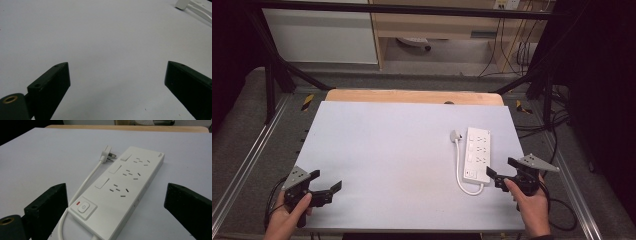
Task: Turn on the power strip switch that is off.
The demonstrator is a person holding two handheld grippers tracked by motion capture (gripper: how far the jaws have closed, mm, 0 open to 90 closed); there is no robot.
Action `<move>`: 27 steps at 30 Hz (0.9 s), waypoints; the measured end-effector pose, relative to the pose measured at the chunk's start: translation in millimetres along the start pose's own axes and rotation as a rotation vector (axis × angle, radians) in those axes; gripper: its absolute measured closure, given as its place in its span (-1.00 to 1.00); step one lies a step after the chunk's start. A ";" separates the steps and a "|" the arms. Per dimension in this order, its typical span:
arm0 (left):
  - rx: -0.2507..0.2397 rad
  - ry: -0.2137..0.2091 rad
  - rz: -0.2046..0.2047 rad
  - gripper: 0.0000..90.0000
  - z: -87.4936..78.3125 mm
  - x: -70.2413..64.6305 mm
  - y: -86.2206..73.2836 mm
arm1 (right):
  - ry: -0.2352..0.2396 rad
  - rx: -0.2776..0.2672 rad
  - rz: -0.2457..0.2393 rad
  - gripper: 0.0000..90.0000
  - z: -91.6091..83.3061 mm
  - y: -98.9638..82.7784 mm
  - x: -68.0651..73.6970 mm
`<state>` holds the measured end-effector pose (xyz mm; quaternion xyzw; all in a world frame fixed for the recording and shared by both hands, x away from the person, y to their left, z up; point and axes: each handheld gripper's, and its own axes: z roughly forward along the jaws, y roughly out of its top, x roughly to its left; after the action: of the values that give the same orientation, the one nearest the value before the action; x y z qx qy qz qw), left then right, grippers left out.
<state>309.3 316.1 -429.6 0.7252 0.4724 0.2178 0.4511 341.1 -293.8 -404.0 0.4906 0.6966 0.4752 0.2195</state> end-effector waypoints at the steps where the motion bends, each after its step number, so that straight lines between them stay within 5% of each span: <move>1: 0.000 -0.001 -0.001 -0.86 0.3 -0.1 -0.1 | 0.000 0.000 -0.005 -0.88 0.5 1.7 0.0; 27: 0.021 0.013 -0.003 -0.86 1.7 -0.9 -1.5 | -0.010 -0.028 -0.003 -0.88 4.3 59.8 -9.3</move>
<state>309.4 314.8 -431.6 0.7279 0.4786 0.2170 0.4405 376.7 -296.2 -355.0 0.4888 0.6895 0.4820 0.2307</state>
